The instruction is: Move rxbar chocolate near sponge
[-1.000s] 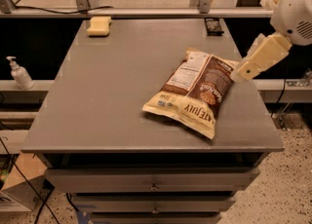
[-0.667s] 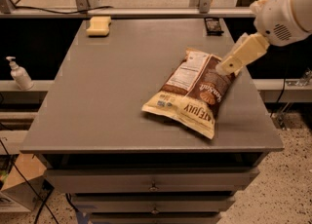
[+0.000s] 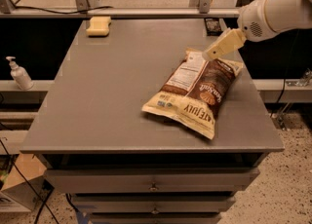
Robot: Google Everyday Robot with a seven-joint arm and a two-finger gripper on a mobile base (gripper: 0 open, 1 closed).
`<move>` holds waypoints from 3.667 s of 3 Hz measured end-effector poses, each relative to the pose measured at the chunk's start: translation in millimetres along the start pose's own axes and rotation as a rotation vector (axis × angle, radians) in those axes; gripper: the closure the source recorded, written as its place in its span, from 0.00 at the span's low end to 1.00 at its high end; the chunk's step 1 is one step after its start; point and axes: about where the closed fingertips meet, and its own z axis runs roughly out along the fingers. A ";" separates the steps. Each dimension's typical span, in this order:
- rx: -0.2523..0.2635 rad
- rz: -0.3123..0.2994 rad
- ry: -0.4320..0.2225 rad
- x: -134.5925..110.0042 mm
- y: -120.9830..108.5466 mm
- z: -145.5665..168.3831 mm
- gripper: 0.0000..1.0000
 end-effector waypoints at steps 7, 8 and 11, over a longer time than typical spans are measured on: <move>0.111 0.290 -0.255 8.7 -113.9 131.2 0.00; 0.120 0.367 -0.285 11.5 -130.6 154.5 0.00; 0.118 0.481 -0.255 28.6 -155.7 202.1 0.18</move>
Offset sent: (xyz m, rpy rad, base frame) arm -0.0010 -0.0123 -0.0215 0.0174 0.0702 -0.0444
